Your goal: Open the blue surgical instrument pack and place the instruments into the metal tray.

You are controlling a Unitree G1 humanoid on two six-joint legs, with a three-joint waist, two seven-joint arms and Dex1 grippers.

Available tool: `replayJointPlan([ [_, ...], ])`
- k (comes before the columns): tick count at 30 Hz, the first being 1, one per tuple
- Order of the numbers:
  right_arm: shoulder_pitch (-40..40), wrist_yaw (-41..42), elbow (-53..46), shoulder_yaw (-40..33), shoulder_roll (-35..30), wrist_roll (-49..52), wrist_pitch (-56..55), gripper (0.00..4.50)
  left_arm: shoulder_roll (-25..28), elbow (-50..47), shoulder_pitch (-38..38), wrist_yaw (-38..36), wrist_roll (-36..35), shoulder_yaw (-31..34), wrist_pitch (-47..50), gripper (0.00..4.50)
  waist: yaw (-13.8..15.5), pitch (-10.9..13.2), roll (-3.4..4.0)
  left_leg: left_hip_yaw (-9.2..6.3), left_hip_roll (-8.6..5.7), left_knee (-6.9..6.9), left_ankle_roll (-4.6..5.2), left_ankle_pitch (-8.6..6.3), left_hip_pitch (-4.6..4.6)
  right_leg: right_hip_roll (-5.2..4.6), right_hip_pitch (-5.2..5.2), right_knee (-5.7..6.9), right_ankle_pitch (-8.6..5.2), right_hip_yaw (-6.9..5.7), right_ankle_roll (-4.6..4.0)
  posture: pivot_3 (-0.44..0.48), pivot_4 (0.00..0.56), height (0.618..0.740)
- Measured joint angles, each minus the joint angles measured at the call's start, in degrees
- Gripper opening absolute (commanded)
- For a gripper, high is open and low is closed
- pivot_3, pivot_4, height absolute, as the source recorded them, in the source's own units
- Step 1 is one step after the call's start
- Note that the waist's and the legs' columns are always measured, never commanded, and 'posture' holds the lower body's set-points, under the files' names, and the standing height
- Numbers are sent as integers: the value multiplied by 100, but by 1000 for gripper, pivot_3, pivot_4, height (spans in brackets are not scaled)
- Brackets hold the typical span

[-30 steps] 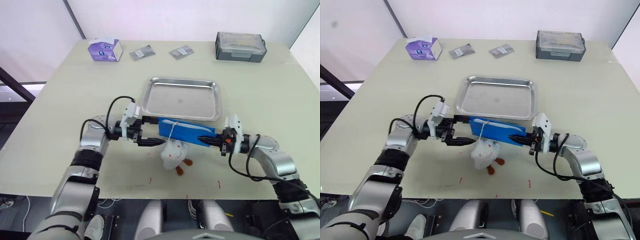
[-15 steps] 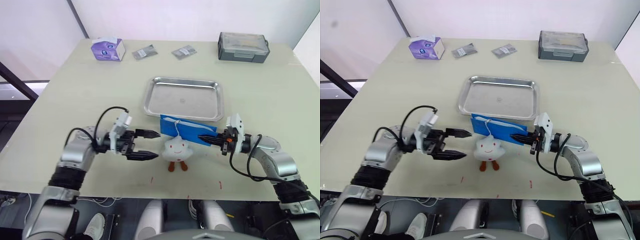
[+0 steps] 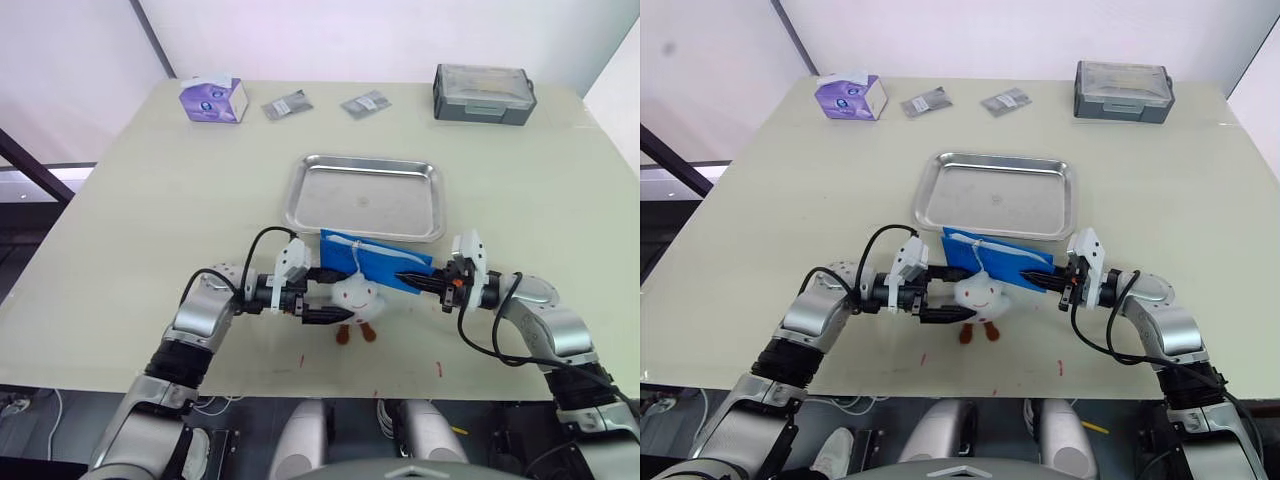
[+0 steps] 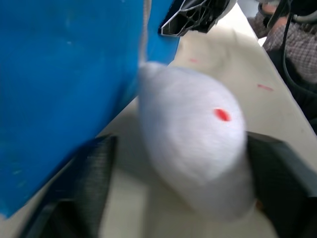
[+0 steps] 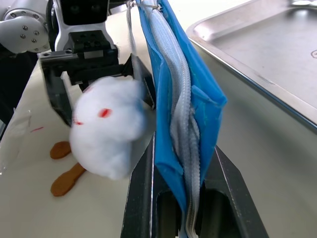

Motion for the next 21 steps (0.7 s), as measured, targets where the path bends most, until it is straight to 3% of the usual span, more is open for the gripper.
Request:
replayJointPlan([
  [1,10,-1,0,0,-2,-2,-33,0,58,-138,71,-82,-146,5,240,2253,-3,0,0,-1,0,0,0,0,0,0,0,0,0,-1,0,0,150,738],
  [5,58,-1,-3,-1,-8,-1,-71,0,290,-612,133,-162,-656,238,959,605,-6,1,0,-2,3,0,0,0,1,1,0,2,0,-1,0,0,150,738],
  [7,62,7,-10,-1,-9,1,-78,0,513,-848,89,-198,-879,408,1245,161,-7,1,0,-2,3,0,0,0,1,1,0,1,0,-1,0,0,150,738],
  [14,80,68,-85,0,-36,16,-78,0,1221,-978,55,-501,-1090,698,1615,60,-7,3,0,0,2,-4,0,0,3,2,0,-1,0,-1,0,0,150,738],
  [17,141,119,-298,0,-86,72,-78,0,1860,-629,65,-812,-1062,1085,1561,60,-4,8,5,1,2,-7,0,0,4,2,-1,-3,-1,-1,-1,0,150,738],
  [21,243,226,-523,3,-167,67,-213,0,2046,-283,63,-865,-998,1250,1345,60,-1,9,6,1,2,-7,0,0,4,2,-1,-3,-1,-2,-1,0,150,738],
])
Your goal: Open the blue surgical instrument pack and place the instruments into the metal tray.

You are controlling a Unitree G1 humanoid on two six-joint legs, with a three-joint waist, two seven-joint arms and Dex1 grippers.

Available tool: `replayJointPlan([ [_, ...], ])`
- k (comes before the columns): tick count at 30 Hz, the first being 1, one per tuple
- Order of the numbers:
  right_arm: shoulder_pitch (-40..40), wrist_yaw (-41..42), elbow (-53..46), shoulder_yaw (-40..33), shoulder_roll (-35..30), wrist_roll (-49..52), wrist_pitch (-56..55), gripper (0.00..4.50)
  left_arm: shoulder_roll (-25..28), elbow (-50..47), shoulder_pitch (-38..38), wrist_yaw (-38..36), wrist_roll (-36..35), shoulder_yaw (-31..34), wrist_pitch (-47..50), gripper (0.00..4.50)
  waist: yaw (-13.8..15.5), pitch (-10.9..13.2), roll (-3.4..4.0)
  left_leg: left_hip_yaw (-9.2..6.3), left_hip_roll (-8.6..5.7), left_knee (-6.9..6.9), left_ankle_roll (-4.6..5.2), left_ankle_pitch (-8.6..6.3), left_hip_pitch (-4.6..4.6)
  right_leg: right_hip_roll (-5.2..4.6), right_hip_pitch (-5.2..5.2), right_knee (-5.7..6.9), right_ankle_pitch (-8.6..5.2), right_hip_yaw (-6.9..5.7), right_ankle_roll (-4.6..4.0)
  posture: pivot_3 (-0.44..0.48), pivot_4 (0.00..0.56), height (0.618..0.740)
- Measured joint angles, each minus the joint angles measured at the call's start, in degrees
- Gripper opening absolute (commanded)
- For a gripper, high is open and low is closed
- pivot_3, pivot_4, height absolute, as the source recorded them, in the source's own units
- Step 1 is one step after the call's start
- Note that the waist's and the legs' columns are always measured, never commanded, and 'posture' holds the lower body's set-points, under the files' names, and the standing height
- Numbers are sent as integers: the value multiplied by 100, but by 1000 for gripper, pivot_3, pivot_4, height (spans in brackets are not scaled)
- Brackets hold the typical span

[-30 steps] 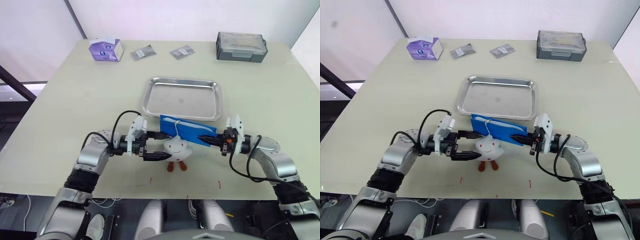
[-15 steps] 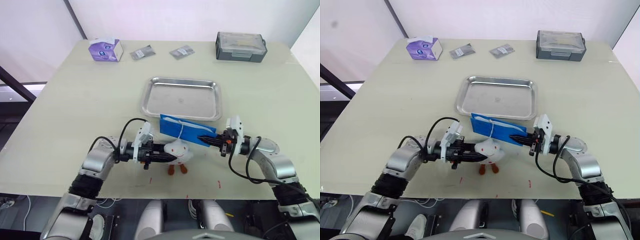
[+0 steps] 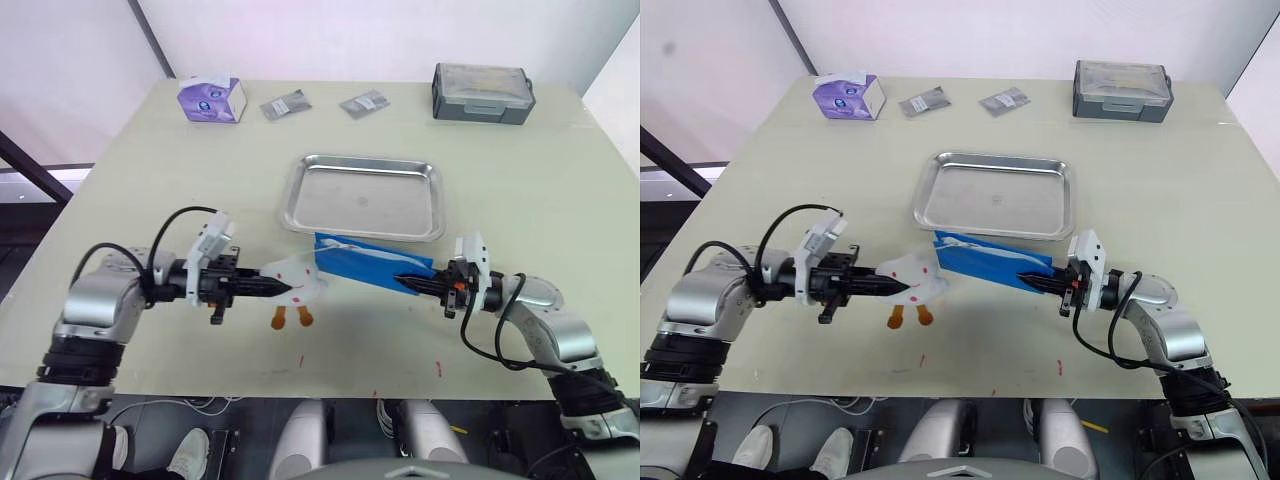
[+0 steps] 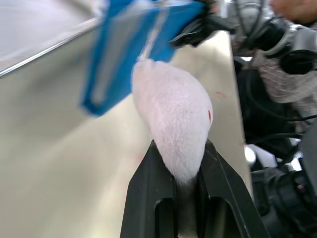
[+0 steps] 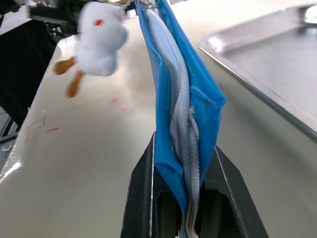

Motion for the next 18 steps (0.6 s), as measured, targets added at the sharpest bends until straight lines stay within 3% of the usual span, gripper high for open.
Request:
replayJointPlan([
  [13,157,-48,-698,-234,-44,768,390,0,416,782,95,-41,101,438,-149,60,0,5,-2,-1,4,-1,0,0,0,0,0,1,0,-1,0,0,150,738],
  [18,33,-430,-875,-518,298,1513,893,0,480,687,189,-88,82,440,-48,60,-10,7,-2,-1,12,-1,0,0,0,0,-1,3,0,1,0,0,150,738],
])
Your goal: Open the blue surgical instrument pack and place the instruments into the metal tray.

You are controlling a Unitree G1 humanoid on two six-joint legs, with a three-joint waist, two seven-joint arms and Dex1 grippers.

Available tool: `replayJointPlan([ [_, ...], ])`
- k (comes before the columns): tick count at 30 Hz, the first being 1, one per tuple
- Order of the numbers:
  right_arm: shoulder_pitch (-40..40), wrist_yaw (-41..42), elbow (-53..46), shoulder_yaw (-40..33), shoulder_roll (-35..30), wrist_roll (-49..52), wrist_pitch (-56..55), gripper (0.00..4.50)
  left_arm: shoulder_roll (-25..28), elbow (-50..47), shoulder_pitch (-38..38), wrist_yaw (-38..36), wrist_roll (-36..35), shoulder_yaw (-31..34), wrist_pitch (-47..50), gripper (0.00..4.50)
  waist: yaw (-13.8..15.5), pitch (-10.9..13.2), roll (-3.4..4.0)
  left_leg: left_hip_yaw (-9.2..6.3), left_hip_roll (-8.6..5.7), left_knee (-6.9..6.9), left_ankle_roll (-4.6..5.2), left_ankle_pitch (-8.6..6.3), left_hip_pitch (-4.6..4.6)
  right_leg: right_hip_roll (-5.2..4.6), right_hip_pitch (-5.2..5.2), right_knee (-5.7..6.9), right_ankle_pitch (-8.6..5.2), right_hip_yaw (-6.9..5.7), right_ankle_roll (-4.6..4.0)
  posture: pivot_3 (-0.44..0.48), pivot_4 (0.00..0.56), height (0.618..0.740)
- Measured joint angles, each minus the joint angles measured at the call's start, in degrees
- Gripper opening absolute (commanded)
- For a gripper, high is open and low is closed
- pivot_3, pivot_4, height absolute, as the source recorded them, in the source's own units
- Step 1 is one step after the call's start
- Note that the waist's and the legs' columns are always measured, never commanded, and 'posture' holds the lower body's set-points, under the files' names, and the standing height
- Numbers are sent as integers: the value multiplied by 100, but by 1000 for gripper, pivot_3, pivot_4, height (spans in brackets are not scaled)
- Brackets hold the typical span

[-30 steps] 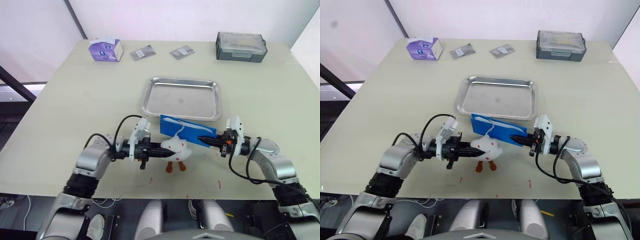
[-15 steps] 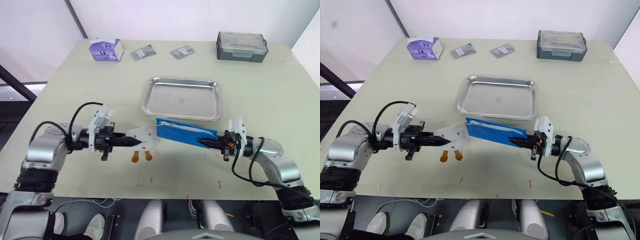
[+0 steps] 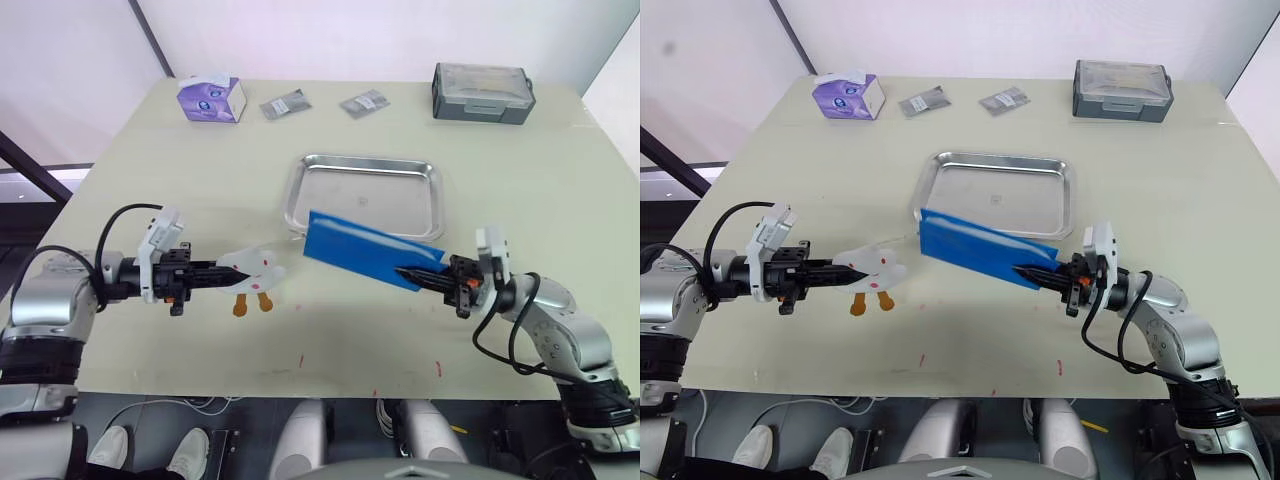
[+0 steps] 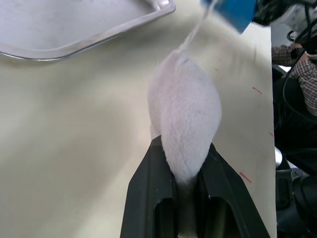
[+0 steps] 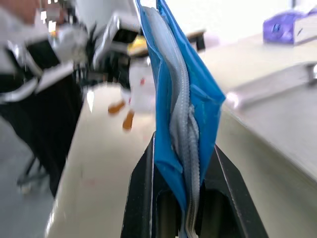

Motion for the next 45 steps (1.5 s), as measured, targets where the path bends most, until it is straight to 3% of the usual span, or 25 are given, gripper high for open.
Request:
replayJointPlan([
  [6,-256,-599,-83,-135,492,708,505,0,-9,-419,47,20,-204,24,272,60,6,1,0,0,2,-2,0,0,0,-1,0,-1,0,-1,0,0,150,738],
  [12,-312,-675,-176,-122,378,655,579,0,179,-531,213,-84,-243,103,386,60,1,3,1,1,0,-4,0,0,0,0,-2,-1,0,-1,0,0,150,738],
  [18,-330,-112,69,407,-93,-608,-353,0,499,-334,439,-252,114,15,61,60,-1,6,-1,6,-10,-5,0,0,1,2,-3,-2,-1,-1,-1,0,150,738],
  [25,-470,543,809,1204,-260,-1904,-1734,0,1600,-300,823,-345,183,-988,-390,60,1,17,4,19,-5,-8,0,0,3,4,-9,1,-1,11,-1,0,150,738],
  [32,-657,643,1268,1272,-126,-2169,-2122,0,1248,239,146,-359,633,-1465,-876,60,26,26,-5,22,-9,-7,0,0,3,4,-7,0,-1,8,-1,0,150,738],
  [33,-661,647,1309,1272,-116,-2190,-2139,0,1177,312,71,-360,730,-1489,-947,905,22,26,-5,22,-10,-7,0,0,3,4,-7,0,-1,9,-1,0,150,738],
  [34,-666,648,1375,1271,-116,-2230,-2167,0,1063,483,-92,-360,916,-1530,-1102,1062,23,27,-4,22,-10,-7,0,0,3,4,-8,0,-1,8,-1,0,150,738],
  [36,-667,645,1431,1267,-117,-2265,-2202,0,965,722,-268,-359,1155,-1541,-1319,2236,17,27,-5,21,-10,-7,0,0,3,4,-8,1,-1,8,-1,0,150,738],
  [37,-667,645,1431,1266,-116,-2268,-2221,0,963,793,-312,-359,1212,-1541,-1375,2478,16,27,-5,21,-10,-7,0,0,3,4,-8,2,0,8,-1,0,150,738],
  [41,-665,657,1431,1224,-124,-2260,-2255,0,1045,1015,-442,-369,1230,-1698,-1542,4231,2,27,-5,20,-9,-7,0,0,5,4,-8,4,0,10,-1,0,150,738],
  [45,-651,672,1430,1214,-179,-2256,-2258,0,1255,1211,-624,-370,1150,-1935,-1617,4461,1,27,-5,20,-9,-7,0,0,6,4,-8,6,-1,9,-1,0,150,738],
])
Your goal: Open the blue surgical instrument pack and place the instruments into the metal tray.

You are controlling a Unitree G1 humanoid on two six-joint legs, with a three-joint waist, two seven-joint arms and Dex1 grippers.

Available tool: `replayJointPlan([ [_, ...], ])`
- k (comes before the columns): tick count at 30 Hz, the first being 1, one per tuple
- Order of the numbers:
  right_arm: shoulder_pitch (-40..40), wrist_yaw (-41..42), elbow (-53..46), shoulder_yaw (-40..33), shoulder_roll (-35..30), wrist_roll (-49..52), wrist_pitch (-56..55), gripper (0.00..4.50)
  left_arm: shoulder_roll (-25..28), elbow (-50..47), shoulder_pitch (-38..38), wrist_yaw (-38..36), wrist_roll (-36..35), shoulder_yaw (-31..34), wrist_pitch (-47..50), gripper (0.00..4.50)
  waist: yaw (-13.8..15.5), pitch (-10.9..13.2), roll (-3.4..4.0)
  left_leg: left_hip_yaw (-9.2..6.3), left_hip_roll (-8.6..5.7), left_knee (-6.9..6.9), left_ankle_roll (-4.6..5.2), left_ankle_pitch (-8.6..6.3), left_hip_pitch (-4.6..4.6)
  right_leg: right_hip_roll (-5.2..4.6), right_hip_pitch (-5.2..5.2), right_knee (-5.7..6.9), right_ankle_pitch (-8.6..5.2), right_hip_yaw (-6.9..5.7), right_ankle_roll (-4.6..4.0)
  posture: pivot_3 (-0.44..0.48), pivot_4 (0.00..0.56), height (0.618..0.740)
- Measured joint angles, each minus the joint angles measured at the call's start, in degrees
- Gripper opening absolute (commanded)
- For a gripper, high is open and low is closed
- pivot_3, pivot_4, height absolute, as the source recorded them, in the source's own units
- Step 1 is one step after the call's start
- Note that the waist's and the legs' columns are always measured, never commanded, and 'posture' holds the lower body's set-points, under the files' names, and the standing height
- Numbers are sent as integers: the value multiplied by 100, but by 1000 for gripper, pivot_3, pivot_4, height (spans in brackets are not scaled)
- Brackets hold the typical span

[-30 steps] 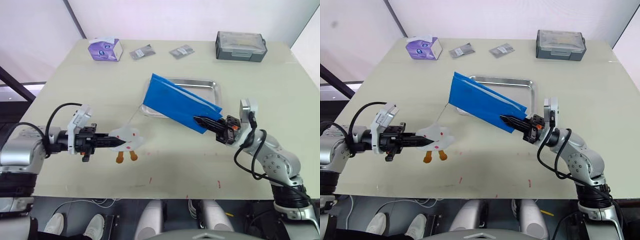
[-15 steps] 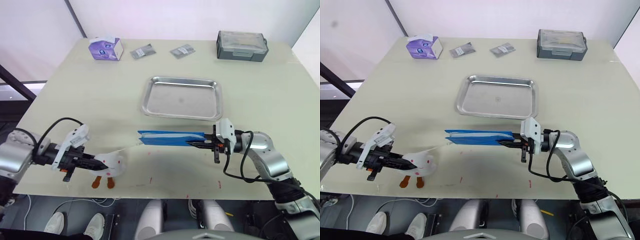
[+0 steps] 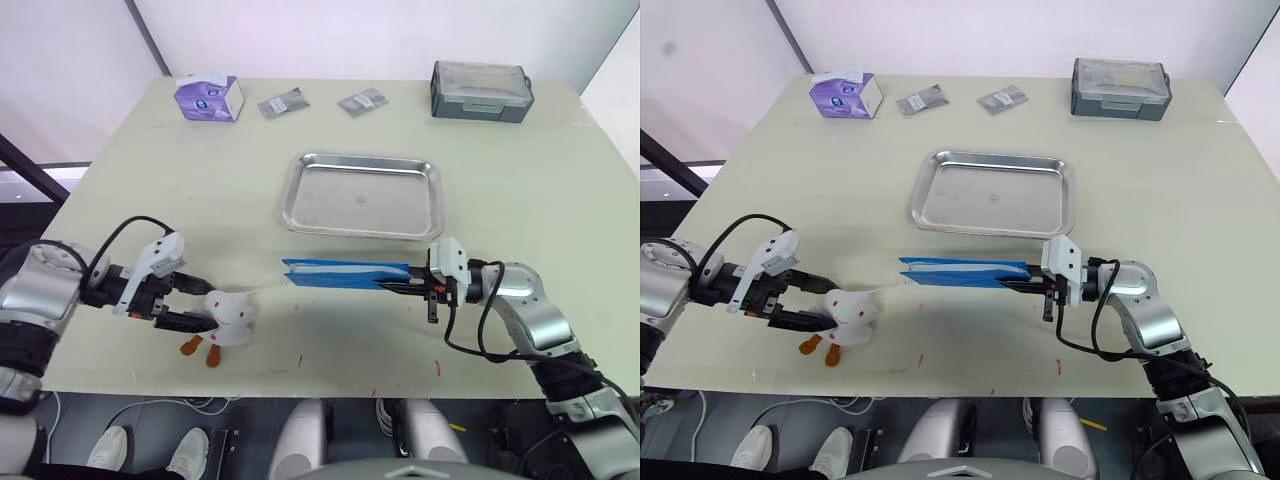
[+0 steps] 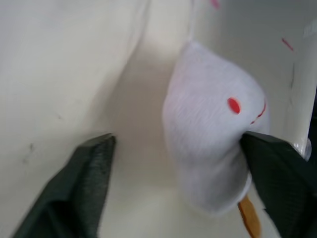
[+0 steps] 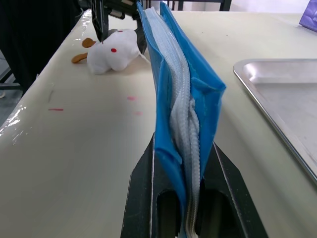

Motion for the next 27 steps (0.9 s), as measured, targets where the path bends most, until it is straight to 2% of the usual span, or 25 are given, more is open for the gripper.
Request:
replayJointPlan([
  [1,9,2,0,-11,-32,4,0,0,139,288,-278,0,-29,-212,-4,4461,-1,2,-3,-1,0,1,0,0,-1,2,0,-1,0,-1,0,0,150,738],
  [5,16,3,0,-12,-50,8,3,0,303,454,-562,0,-112,-466,-9,4461,0,5,-9,-1,-1,1,0,0,-1,1,0,-2,0,-1,0,0,150,738],
  [7,35,-3,0,-13,-64,6,5,0,463,621,-973,0,-394,-637,-9,4461,2,11,-18,-2,-1,2,0,0,-2,1,0,-1,0,-1,0,0,150,738],
  [13,105,-16,4,-12,-63,-1,5,0,466,681,-1384,-4,-1279,-636,201,4461,-1,14,-21,-2,0,2,0,0,-2,1,0,0,0,-1,0,0,150,738],
  [15,106,-16,4,-11,-60,-3,5,0,413,680,-1426,-5,-1341,-606,226,4461,0,14,-21,-4,0,4,0,0,-2,2,0,1,0,-4,0,0,150,738],
  [16,105,-16,4,-9,-50,-4,5,0,338,664,-1460,-7,-1441,-556,245,4461,0,14,-21,-3,0,4,0,0,-2,1,0,2,0,-3,0,0,150,738],
  [18,123,-27,21,-13,-34,-7,4,0,-247,647,-1446,-8,-1446,-187,69,4461,3,14,-18,-1,-1,6,-1,0,0,0,1,3,0,-2,0,0,150,738],
  [21,124,-40,37,-13,-22,-7,19,0,-785,461,-1237,-6,-1403,68,28,4461,-5,16,-21,-1,0,9,-1,1,-4,0,0,0,0,1,0,0,150,738],
  [27,112,-32,48,7,-20,-36,145,0,-1587,306,-1107,8,-998,255,-284,4461,3,16,-22,-2,-1,13,-2,1,-3,1,0,4,0,-1,0,0,150,738],
])
